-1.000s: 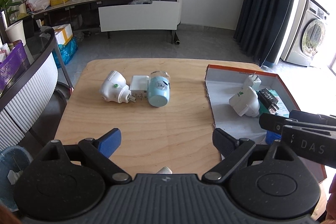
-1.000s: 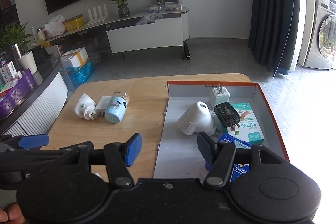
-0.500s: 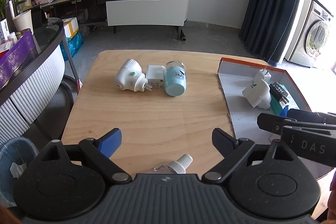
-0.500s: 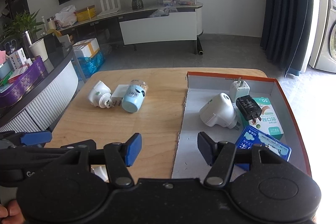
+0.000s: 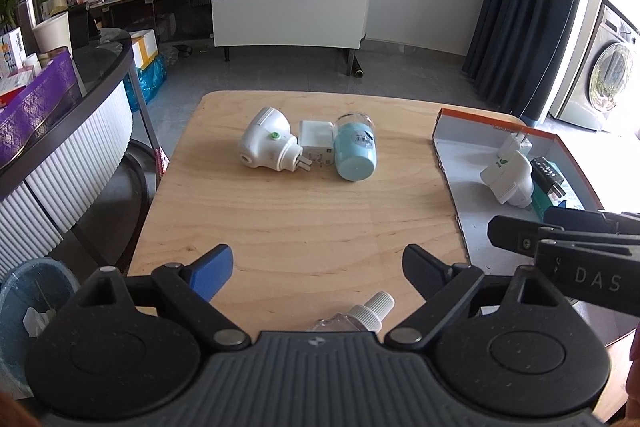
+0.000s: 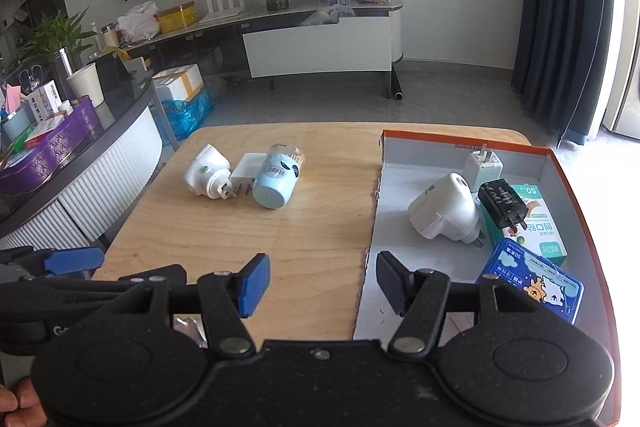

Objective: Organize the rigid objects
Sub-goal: 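Withdraw both tools from the box toward the white plug-in device on the table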

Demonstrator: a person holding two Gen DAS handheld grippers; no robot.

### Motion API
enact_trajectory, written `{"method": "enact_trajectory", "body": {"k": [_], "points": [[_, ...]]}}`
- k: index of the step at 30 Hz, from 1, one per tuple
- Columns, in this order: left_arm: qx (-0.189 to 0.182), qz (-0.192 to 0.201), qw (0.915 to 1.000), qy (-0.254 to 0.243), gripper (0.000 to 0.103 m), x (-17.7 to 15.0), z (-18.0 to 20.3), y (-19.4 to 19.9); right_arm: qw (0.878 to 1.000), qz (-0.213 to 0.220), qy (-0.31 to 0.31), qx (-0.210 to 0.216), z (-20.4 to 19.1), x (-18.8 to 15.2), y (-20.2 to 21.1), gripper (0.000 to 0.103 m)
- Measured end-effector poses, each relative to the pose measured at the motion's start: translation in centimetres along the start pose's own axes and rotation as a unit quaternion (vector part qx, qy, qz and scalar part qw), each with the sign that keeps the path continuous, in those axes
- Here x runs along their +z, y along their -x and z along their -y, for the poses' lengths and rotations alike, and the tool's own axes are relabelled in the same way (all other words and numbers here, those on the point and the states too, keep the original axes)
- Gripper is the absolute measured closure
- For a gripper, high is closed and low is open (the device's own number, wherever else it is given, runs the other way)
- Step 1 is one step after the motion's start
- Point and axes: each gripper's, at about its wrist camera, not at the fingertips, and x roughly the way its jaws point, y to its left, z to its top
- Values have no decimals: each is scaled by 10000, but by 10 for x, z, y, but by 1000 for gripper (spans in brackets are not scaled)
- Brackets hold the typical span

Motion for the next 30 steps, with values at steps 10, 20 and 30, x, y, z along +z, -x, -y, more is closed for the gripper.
{"method": "enact_trajectory", "body": {"k": [10, 20, 30], "points": [[64, 14, 10000, 19, 9, 13, -15, -14, 9998, -5, 44, 194, -11, 17, -19, 31], [127, -23, 9999, 38, 9, 24, -28, -29, 9996, -100, 40, 271, -21, 31, -44, 31], [116, -53, 9999, 4, 9, 33, -40, -47, 9994, -186, 65, 280, -26, 41, -68, 31]]}}
